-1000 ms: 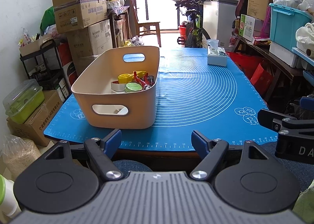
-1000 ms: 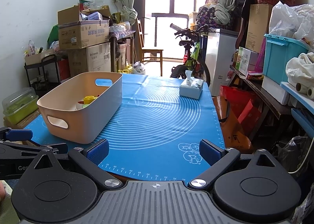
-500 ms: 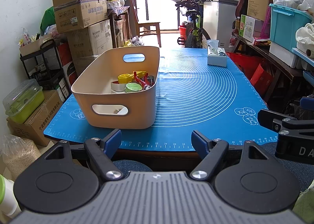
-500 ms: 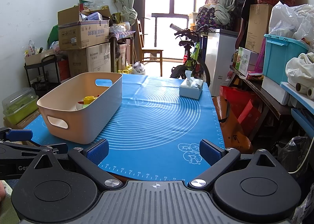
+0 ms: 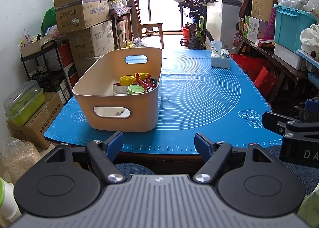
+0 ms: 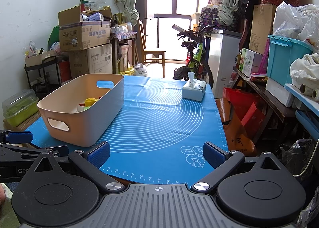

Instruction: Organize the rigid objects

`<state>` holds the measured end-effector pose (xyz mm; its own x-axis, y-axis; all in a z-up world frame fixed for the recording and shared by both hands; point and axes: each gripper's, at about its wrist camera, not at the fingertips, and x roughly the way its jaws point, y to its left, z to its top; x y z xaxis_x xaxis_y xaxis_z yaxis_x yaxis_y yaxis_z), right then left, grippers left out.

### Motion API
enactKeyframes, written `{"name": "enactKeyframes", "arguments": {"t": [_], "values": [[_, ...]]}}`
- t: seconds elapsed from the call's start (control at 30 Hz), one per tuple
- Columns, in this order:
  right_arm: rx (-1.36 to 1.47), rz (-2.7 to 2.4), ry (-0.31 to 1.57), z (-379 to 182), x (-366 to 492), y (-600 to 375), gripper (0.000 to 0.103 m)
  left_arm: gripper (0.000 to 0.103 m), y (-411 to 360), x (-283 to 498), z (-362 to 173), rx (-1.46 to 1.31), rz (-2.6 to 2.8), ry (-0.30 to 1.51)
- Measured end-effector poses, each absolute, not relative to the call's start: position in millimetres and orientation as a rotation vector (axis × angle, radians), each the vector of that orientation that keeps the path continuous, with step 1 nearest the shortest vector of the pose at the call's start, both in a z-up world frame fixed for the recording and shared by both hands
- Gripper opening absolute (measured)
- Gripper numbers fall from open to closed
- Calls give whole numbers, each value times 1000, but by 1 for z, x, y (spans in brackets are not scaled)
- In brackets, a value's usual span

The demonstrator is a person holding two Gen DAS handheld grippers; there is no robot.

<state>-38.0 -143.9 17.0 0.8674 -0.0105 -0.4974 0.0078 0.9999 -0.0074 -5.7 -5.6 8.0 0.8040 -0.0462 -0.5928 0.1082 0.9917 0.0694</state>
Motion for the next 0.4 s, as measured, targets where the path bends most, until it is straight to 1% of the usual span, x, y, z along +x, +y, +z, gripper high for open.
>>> {"name": "enactKeyframes", "arguments": {"t": [0.4], "values": [[-5,-10,521,17,-38,-144,99,79,-5,-6,8,99,-84,632]]}}
